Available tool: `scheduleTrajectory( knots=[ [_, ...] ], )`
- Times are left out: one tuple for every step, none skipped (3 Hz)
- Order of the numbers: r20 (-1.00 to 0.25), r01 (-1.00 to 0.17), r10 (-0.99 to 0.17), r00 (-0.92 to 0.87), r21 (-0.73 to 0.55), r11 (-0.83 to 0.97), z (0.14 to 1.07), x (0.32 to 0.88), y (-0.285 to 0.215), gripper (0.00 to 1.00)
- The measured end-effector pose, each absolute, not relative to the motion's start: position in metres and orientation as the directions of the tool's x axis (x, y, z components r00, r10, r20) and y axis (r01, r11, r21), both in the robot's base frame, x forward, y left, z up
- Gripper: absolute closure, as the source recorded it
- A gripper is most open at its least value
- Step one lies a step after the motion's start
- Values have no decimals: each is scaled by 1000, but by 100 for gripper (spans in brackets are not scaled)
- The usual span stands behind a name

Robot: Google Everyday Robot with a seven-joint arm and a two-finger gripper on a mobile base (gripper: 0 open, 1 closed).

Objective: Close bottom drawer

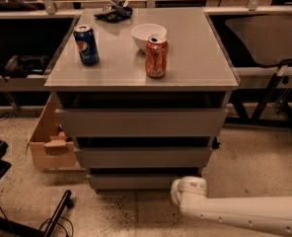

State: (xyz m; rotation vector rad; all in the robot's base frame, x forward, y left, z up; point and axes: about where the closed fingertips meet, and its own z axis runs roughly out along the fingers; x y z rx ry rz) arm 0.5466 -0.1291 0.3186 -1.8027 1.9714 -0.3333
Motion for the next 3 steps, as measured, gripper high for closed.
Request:
scheduleTrajectory(
  knots=[
    [44,-901,-999,-8,-433,-12,371,496,-164,100],
    [199,-925,-979,-46,-378,-33,431,449,-197,100],
    [320,-918,-920,-225,-386,90,515,420,-264,100]
  ],
)
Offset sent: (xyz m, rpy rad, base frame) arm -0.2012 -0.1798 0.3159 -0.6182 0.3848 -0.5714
